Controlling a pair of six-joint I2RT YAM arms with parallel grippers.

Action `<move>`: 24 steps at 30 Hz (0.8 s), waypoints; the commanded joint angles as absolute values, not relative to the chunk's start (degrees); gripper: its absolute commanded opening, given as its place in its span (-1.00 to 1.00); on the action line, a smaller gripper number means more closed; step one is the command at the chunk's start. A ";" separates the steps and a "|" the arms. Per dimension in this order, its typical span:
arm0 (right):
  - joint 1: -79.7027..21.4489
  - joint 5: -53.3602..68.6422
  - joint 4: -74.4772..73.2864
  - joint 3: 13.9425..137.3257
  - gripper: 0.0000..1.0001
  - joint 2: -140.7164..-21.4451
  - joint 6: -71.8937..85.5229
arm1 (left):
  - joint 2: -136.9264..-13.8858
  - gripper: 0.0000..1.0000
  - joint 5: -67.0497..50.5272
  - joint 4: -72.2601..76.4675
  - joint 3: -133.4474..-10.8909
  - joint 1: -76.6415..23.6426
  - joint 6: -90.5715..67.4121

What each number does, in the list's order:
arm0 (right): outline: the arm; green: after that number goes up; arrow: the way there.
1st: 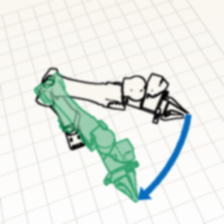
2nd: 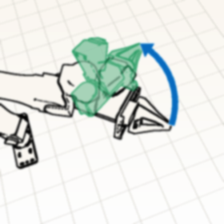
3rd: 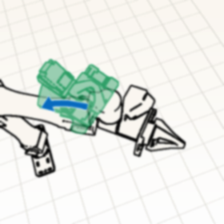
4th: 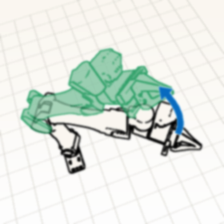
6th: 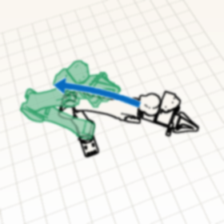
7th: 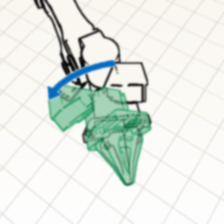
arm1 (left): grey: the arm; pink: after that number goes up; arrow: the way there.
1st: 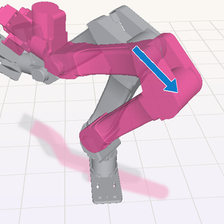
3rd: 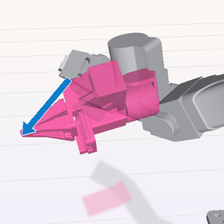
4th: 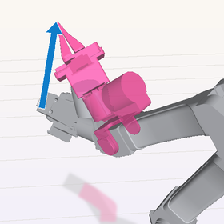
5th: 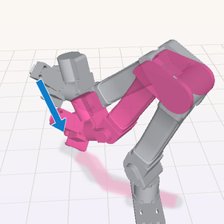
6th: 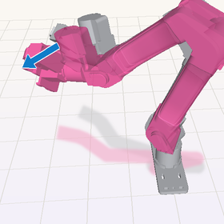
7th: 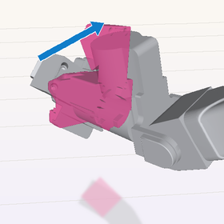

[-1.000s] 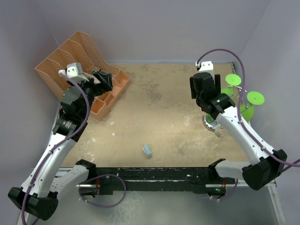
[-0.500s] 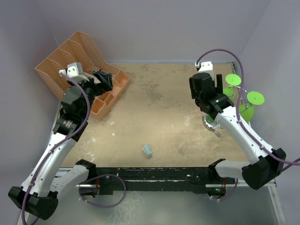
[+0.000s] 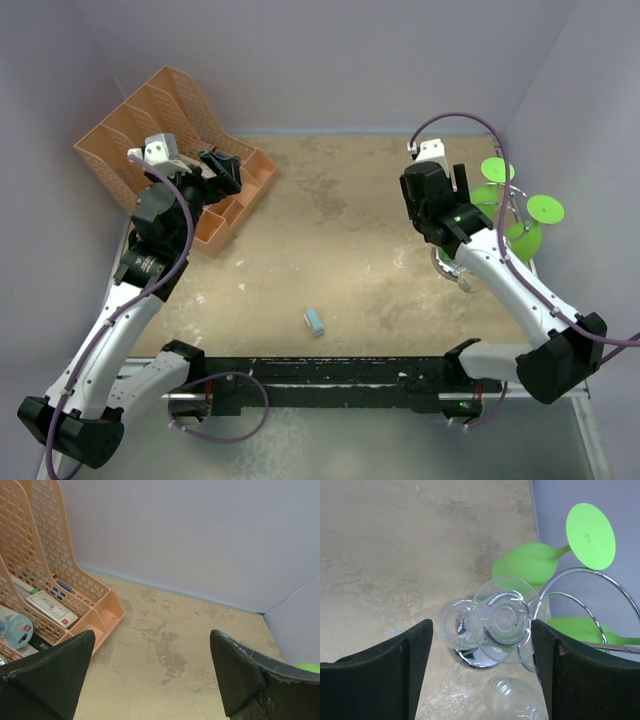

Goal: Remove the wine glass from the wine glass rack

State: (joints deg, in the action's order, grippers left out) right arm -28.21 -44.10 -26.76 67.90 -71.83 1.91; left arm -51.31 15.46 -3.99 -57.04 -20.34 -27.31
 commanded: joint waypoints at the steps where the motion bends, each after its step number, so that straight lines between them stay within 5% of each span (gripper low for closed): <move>1: -28.56 -49.02 -25.38 68.36 0.59 -71.33 2.41 | -51.08 0.86 15.66 -2.02 -58.45 -20.58 -27.16; 24: -29.05 -56.30 -23.38 69.56 0.19 -74.70 3.43 | -51.24 0.86 15.70 -1.96 -58.36 -20.89 -27.12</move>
